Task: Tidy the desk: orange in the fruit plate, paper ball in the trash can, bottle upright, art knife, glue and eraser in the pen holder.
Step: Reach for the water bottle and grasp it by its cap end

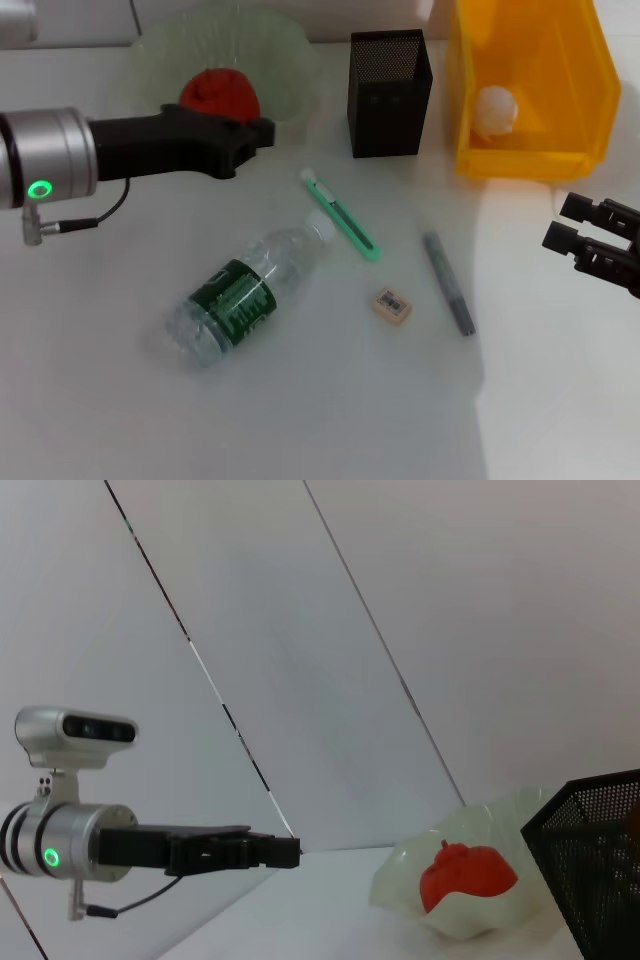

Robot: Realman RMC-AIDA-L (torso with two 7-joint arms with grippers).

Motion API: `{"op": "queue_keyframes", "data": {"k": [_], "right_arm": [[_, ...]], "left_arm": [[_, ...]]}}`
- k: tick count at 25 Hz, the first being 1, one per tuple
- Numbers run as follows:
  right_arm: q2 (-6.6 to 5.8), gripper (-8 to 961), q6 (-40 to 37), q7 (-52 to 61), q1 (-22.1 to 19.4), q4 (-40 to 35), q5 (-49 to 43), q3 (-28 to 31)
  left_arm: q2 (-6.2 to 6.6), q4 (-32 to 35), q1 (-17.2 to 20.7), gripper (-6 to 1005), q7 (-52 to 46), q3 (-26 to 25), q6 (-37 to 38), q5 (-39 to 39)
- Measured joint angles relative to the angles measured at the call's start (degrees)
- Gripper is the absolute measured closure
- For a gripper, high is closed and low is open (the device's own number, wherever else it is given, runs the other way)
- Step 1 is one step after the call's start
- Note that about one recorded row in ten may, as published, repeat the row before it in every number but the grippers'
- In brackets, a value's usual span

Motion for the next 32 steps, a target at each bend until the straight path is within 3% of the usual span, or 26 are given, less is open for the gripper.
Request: {"op": "queue_keyframes", "data": {"k": [6, 11, 12, 14, 20, 30, 32], "right_arm": [[0.1, 221, 0.44, -0.15, -0.4, 0.0, -0.23, 0.0], [0.14, 221, 0.9, -0.6, -1.16, 0.52, -0.38, 0.0], [0.1, 221, 1.23, -1.24, -1.24, 1.52, -0.38, 0.0], [0.0, 221, 1.36, -1.62, -1.27, 2.08, -0.38, 0.0], [-0.14, 221, 2.07, -2.56, -1.2, 2.86, -0.46, 0.0], [0.09, 221, 3.41, -2.78, -0.95, 2.99, -0.47, -0.32], [0.09, 221, 3.48, -2.78, -0.96, 2.99, -0.47, -0.31]], "left_arm": [[-0.1, 3.71, -6.38, 976, -10.21, 0.8, 3.02, 10.42], [-0.32, 2.88, -13.37, 818, -20.3, 4.25, 4.3, 22.13], [-0.42, 2.27, -15.67, 739, -23.84, 7.45, 3.64, 26.56], [-0.43, 2.07, -16.64, 582, -25.7, 9.23, 3.2, 28.67], [-0.81, 1.76, -20.11, 453, -34.34, 16.94, 0.65, 37.67], [-0.9, -5.39, -22.7, 188, -37.66, 19.9, -2.99, 39.86], [-0.89, -6.92, -22.97, 196, -37.73, 20.6, -3.89, 39.92]]}}
